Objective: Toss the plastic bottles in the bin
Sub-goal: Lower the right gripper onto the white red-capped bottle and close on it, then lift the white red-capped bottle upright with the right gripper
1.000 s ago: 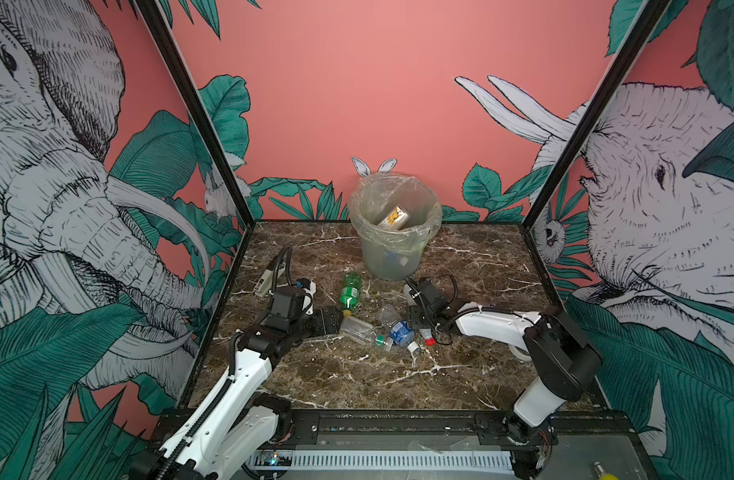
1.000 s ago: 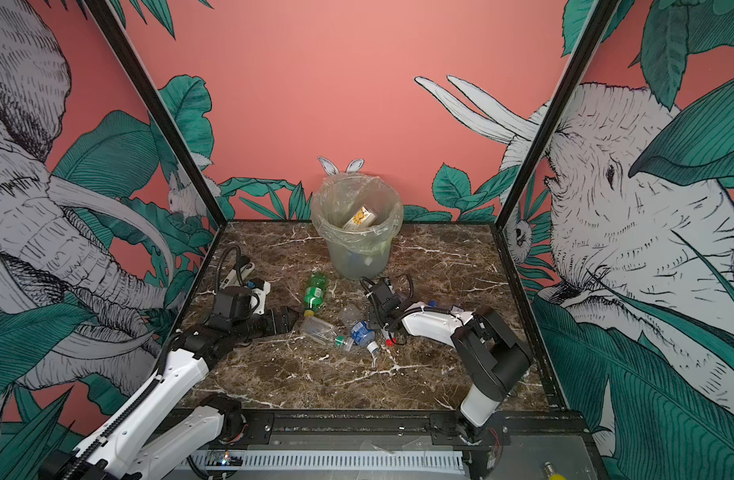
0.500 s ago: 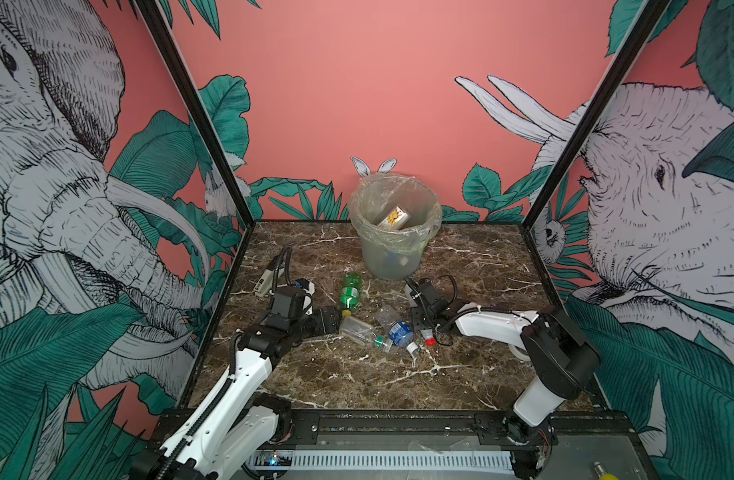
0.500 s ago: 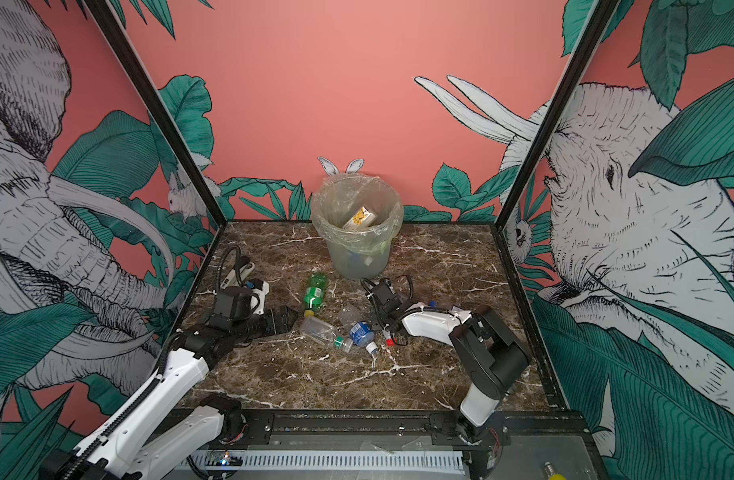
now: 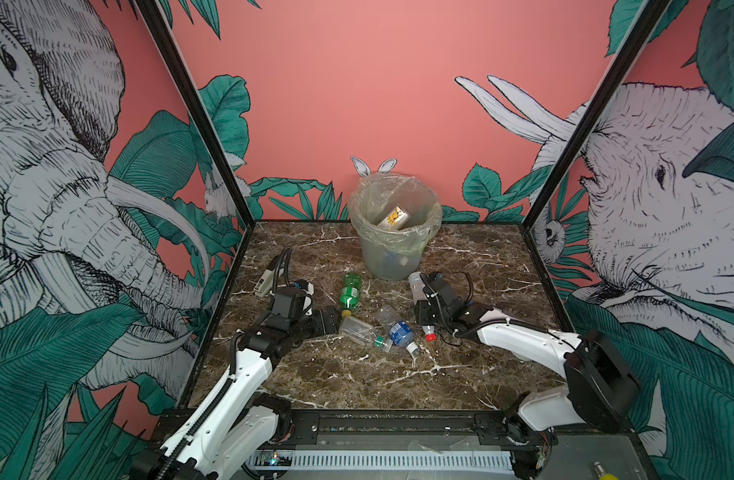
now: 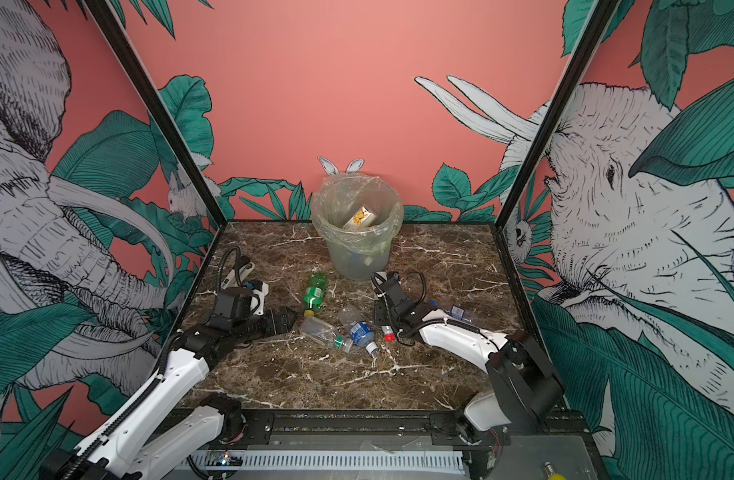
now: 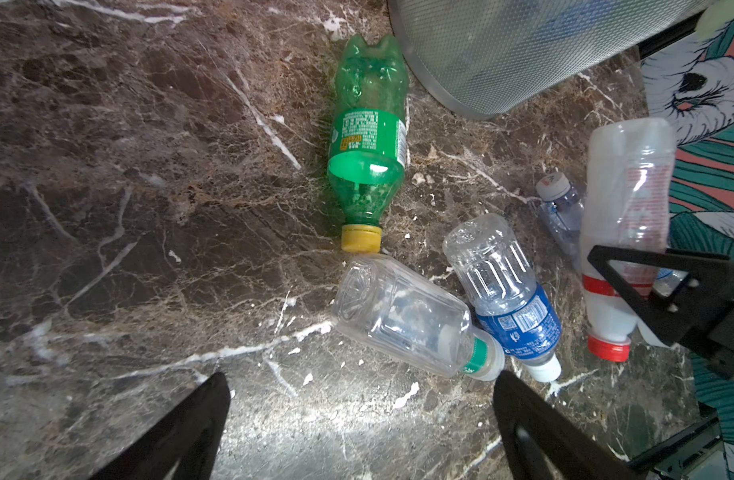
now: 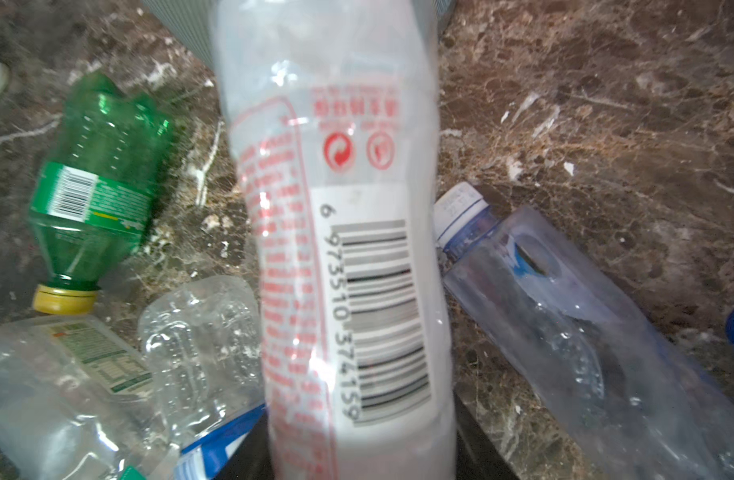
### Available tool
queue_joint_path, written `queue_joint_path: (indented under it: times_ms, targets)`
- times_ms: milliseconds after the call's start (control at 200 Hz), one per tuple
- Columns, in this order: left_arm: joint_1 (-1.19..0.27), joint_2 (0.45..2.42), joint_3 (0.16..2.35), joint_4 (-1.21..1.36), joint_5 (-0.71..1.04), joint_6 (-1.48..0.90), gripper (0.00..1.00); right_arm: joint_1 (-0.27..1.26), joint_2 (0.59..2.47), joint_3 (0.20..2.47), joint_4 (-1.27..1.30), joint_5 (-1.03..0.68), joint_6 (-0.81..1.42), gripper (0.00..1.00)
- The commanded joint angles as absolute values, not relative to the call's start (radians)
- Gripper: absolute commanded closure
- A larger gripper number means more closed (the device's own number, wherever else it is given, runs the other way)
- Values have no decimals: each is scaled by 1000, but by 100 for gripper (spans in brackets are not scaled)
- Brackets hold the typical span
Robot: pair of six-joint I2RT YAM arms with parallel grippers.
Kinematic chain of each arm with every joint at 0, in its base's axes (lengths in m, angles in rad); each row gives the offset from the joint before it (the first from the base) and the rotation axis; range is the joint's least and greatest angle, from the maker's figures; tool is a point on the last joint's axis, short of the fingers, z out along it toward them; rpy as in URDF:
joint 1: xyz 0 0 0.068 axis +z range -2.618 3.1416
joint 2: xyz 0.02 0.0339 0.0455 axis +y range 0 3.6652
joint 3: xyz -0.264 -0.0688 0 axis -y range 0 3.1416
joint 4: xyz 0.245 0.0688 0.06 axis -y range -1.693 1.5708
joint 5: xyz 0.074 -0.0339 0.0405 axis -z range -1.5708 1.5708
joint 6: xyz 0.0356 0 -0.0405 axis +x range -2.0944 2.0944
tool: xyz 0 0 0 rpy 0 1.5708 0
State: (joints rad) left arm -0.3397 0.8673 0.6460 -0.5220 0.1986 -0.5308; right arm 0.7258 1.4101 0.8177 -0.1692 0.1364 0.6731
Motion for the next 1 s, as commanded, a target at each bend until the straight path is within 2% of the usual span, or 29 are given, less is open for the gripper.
queue_joint_path:
  times_ms: [0, 360, 740, 995]
  targets:
    - [-336, 851, 634, -529, 205, -545, 1, 729, 1339, 787, -162, 120, 725, 50]
    - [-335, 829, 623, -508, 244, -565, 1, 732, 1124, 728, -139, 94, 775, 50]
    - [-336, 770, 611, -491, 228, -607, 1, 732, 1090, 745, -111, 25, 775, 51]
    - [-336, 748, 598, -501, 191, -601, 1, 736, 959, 683, -124, 21, 771, 51]
